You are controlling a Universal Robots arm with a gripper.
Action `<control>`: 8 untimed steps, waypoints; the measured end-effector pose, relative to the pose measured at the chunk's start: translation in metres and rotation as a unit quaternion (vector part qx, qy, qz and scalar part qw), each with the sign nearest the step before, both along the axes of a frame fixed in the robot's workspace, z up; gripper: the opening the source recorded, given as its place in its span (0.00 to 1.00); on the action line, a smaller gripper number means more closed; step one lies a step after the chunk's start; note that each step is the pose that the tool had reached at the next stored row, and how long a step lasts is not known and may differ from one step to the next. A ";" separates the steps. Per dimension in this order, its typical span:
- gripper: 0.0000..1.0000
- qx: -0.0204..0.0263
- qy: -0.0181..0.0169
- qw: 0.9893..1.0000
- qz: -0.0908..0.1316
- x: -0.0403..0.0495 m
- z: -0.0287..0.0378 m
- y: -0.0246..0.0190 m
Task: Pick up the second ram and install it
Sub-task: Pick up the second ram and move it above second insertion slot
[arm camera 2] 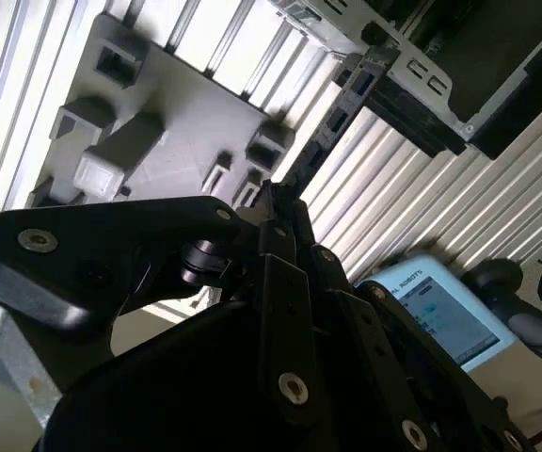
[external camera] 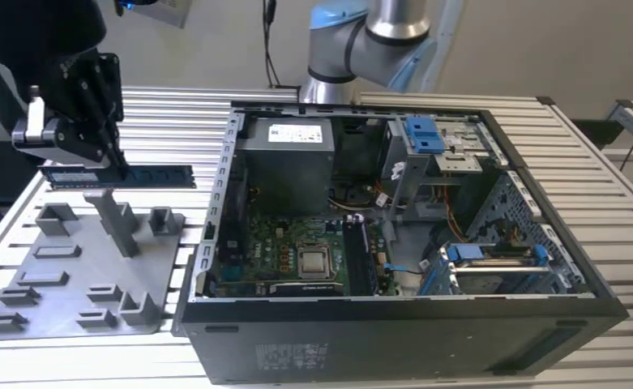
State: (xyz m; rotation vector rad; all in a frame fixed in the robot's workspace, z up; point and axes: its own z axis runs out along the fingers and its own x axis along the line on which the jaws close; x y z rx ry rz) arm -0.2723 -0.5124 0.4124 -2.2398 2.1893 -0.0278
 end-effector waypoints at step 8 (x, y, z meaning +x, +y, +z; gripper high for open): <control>0.14 0.000 0.000 1.000 0.000 0.0361 0.0000 0.0000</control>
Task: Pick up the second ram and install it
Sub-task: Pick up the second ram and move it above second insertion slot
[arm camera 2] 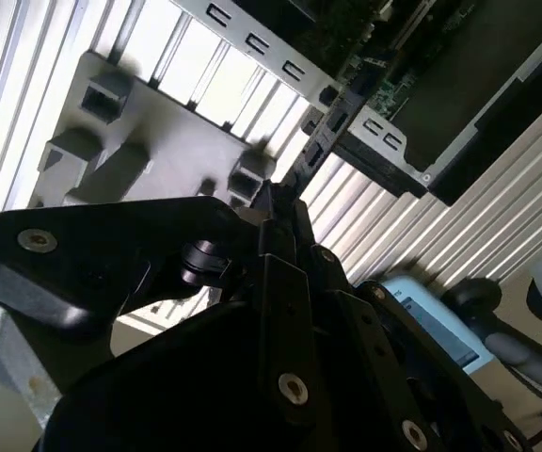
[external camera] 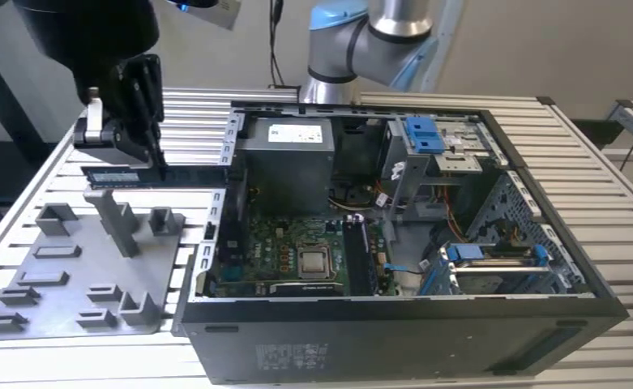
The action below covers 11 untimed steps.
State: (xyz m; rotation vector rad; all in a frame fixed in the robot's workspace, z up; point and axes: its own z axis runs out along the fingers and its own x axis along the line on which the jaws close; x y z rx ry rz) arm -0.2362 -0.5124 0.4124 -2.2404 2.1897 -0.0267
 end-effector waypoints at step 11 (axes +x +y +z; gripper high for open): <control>0.14 0.000 0.001 1.000 0.000 0.0500 0.0000 0.0000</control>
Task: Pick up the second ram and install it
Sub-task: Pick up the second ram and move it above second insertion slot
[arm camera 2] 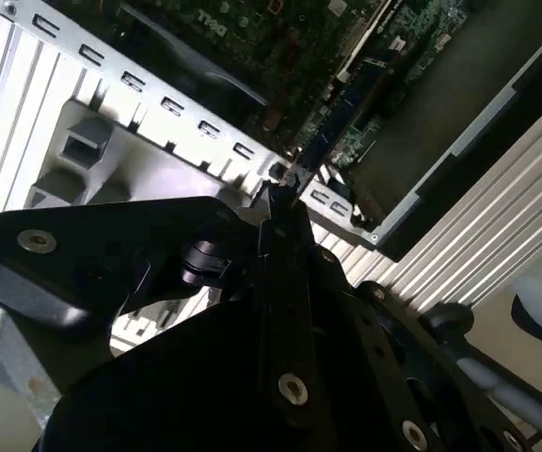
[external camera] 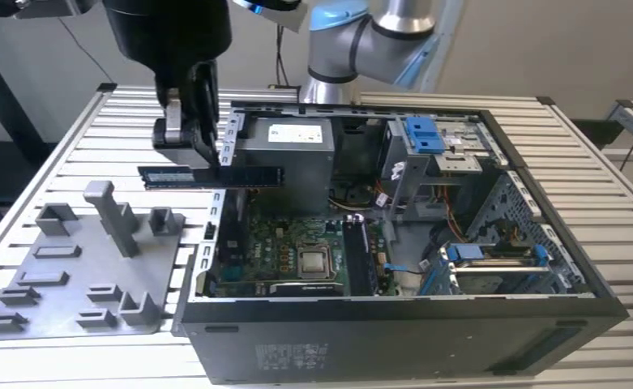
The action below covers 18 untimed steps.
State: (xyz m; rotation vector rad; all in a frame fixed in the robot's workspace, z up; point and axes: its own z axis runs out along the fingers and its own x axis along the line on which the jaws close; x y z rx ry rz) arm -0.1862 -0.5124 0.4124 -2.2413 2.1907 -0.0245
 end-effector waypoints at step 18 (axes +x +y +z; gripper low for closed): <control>0.14 0.000 0.001 1.000 0.000 0.0797 0.0000 0.0000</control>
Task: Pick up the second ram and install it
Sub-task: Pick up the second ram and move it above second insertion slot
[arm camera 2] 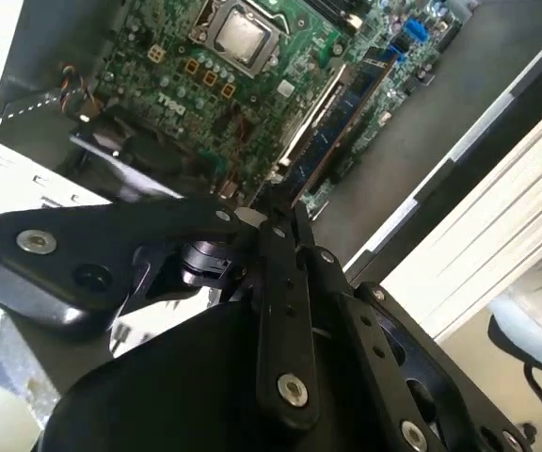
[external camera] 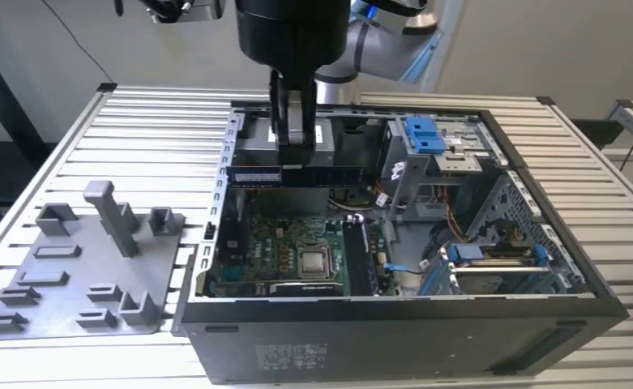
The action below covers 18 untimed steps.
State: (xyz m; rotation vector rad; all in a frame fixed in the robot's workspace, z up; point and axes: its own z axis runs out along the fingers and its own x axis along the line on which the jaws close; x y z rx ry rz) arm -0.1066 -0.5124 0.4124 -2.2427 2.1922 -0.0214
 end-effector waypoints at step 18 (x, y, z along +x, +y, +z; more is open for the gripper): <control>0.14 0.000 0.002 1.000 0.000 0.0789 0.0000 0.0000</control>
